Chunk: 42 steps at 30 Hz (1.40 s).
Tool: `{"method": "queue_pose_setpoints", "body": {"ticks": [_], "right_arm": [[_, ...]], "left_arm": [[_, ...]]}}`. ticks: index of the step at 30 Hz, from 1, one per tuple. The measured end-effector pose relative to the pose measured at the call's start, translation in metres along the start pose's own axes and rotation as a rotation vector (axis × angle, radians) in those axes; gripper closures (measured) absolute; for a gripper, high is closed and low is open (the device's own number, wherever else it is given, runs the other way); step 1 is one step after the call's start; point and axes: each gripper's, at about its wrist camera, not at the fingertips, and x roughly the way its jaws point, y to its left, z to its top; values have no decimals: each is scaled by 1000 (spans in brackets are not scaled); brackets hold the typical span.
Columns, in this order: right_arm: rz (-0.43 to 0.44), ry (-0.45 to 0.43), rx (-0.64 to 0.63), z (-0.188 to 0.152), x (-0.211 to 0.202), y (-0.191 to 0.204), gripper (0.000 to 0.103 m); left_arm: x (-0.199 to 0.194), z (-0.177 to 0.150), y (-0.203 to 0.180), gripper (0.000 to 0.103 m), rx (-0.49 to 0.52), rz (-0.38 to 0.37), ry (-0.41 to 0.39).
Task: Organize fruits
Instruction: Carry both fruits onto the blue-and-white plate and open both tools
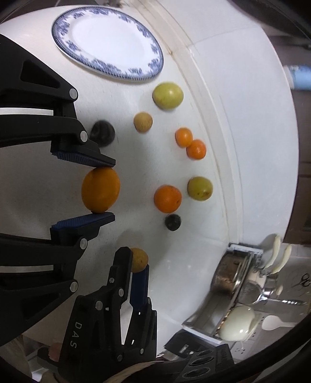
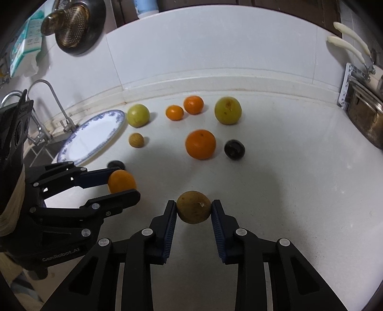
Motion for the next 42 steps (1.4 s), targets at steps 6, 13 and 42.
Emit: {"method": "queue_pose_setpoints", "body": {"ticks": [6, 13, 42], "right_arm": [[28, -52, -33, 9, -14, 21, 72], [76, -106, -92, 21, -30, 51, 72], [278, -77, -300, 99, 46, 171, 72]], "left_arm": [[-32, -3, 12, 66, -54, 48, -59], [-69, -7, 28, 66, -98, 126, -121], [-95, -33, 150, 66, -259, 431, -135]]}}
